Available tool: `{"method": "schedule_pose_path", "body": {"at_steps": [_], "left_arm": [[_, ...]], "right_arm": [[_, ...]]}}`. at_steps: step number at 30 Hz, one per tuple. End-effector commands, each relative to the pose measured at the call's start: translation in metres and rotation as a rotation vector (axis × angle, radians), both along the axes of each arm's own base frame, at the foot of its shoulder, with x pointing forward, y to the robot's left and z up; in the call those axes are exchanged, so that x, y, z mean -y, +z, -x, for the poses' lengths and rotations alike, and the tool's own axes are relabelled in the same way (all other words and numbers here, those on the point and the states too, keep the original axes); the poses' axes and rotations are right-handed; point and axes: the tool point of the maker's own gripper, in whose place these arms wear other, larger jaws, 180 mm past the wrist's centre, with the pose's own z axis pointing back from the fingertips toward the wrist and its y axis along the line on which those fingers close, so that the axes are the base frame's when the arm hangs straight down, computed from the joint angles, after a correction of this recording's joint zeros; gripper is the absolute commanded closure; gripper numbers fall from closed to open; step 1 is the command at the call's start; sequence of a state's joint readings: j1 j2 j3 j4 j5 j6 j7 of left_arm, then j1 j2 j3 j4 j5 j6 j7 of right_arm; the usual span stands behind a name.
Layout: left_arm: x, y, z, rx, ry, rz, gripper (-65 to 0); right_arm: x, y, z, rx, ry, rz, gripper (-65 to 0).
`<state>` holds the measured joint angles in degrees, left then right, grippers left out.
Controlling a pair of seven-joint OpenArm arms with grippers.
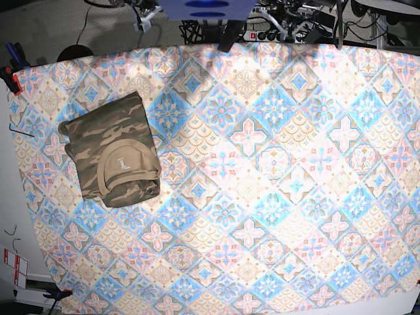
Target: Fold the T-shirt properly
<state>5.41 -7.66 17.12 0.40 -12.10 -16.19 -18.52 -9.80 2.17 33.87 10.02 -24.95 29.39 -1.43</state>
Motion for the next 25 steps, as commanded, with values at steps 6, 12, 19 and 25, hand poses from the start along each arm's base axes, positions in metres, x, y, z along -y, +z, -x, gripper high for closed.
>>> {"method": "schedule_pose_path", "body": {"at_steps": [6, 12, 19, 25], "left_arm": [[-0.040, -0.002, 0.006, -0.017, -0.066, -0.163, 0.0], [-0.079, 0.002, -0.001, 0.008, -0.205, -0.409, 0.0], [-0.071, 0.001, -0.024, 0.051, -0.209, -0.422, 0.0], [-0.059, -0.001, -0.024, 0.050, -0.212, -0.404, 0.0]], "right_arm": [[0.020, -0.011, -0.002, -0.015, -0.031, 0.160, -2.9], [0.050, -0.016, -0.001, -0.046, -0.018, 0.332, -2.9], [0.054, -0.017, 0.000, -0.052, -0.016, 0.366, -2.9], [0.054, -0.018, -0.019, -0.027, -0.021, 0.364, -2.9]]}}
